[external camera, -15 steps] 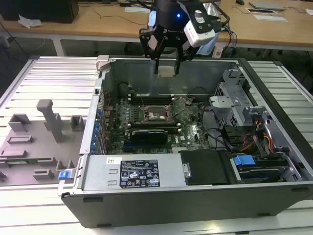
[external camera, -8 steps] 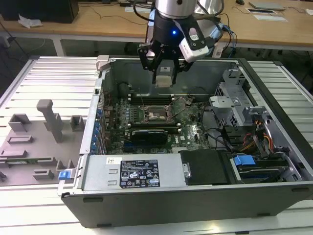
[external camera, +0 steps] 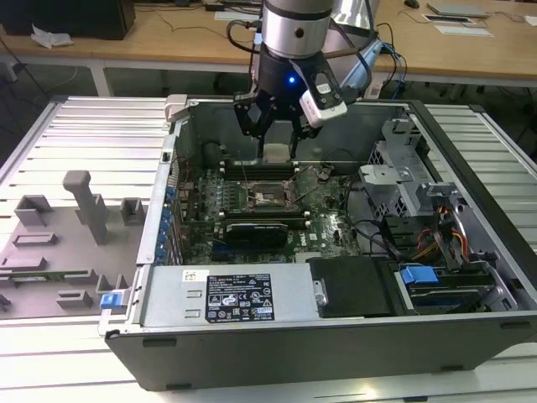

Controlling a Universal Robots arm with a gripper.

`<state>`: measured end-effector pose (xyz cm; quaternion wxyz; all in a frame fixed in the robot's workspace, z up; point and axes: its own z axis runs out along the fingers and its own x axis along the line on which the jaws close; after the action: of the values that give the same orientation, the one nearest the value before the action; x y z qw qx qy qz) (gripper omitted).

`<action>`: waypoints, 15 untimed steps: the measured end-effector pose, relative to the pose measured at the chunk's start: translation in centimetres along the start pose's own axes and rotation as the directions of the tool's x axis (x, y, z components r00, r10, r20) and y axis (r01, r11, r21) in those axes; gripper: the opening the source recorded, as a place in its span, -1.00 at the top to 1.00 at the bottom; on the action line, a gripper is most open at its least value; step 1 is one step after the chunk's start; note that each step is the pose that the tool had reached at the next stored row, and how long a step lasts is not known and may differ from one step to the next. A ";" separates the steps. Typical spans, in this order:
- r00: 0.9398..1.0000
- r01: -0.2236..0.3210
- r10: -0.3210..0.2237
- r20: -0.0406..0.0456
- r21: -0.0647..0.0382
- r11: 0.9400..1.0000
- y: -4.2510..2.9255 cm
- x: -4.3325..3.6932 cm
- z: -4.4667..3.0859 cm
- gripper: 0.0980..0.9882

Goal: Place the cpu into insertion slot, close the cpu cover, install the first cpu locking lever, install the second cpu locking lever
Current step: 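Place the cpu into insertion slot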

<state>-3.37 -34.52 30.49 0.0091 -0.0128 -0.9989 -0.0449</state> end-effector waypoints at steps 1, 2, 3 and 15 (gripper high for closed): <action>1.000 0.000 0.000 0.000 0.000 1.000 -0.01 0.00 0.18 0.01; 1.000 -0.001 0.001 0.000 0.000 1.000 -0.02 0.00 0.37 0.01; 1.000 -0.009 0.009 0.001 0.000 1.000 -0.03 0.00 0.46 0.01; 0.957 -0.287 0.287 0.025 -0.009 0.958 -0.05 0.00 0.75 0.01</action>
<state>-3.38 -34.51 29.73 0.0024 -0.1583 -0.9863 -0.0458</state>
